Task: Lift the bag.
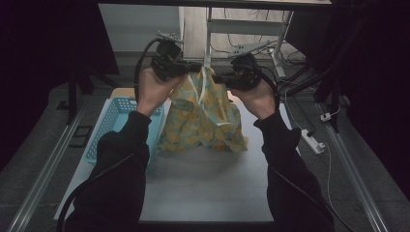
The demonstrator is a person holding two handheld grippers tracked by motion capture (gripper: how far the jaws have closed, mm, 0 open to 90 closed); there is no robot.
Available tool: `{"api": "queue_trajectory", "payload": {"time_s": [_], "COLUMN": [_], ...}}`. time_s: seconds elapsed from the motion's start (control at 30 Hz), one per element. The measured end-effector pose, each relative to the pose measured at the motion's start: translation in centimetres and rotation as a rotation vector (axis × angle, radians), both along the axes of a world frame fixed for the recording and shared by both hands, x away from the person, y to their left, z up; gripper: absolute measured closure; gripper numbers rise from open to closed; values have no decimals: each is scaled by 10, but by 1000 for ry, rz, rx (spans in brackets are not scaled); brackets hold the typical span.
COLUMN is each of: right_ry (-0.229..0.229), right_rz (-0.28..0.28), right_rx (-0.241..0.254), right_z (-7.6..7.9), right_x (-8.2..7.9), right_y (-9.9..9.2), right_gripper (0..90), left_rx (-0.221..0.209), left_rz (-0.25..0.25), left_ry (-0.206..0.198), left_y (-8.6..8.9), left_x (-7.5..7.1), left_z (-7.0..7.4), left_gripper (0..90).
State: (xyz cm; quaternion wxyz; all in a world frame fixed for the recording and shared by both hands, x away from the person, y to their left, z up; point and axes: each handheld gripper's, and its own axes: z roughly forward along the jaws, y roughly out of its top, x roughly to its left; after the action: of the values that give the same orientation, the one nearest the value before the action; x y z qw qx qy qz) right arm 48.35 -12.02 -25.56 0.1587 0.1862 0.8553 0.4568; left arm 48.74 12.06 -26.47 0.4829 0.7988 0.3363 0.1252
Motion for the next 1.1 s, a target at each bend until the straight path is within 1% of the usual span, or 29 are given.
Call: {"api": "queue_trajectory", "payload": {"time_s": [0.1, 0.27, 0.33, 0.4, 0.57, 0.6, 0.67, 0.7, 0.83, 0.93, 1.03, 1.1], "right_ry": [7, 28, 38, 50, 67, 71, 78, 80, 89, 88, 93, 94], "right_rz": [-12, -34, -39, -44, -63, -67, -76, -80, -80, -80, -81, -81], "right_rx": [-3, -9, -1, 11, 61, 69, 83, 85, 93, 97, 97, 96], "right_z": [-7, -17, -21, -23, -25, -25, -26, -26, -29, -31, -33, -35], "right_x": [5, 13, 16, 17, 18, 18, 18, 18, 14, 10, 7, 5], "right_y": [0, 0, -2, -4, -14, -16, -21, -23, -31, -35, -39, -42], "right_gripper": [899, 899, 897, 888, 792, 771, 742, 730, 677, 644, 610, 588], "left_rx": [17, 35, 30, 22, 7, 8, 9, 8, -5, 20, 51, 57], "left_rz": [8, 13, 11, 6, -19, -23, -29, -27, -38, -36, -31, -28], "left_ry": [-3, 17, 18, 20, 28, 24, 7, -2, -13, -14, 2, 14], "left_y": [-2, -5, -5, -5, -4, -4, -2, -1, 5, 9, 12, 15], "left_x": [4, 11, 11, 11, 9, 7, 4, 2, -3, -7, -11, -14], "left_z": [-6, -18, -22, -24, -27, -27, -27, -27, -26, -27, -32, -38], "left_gripper": [879, 870, 848, 797, 644, 603, 562, 528, 398, 350, 291, 265]}}
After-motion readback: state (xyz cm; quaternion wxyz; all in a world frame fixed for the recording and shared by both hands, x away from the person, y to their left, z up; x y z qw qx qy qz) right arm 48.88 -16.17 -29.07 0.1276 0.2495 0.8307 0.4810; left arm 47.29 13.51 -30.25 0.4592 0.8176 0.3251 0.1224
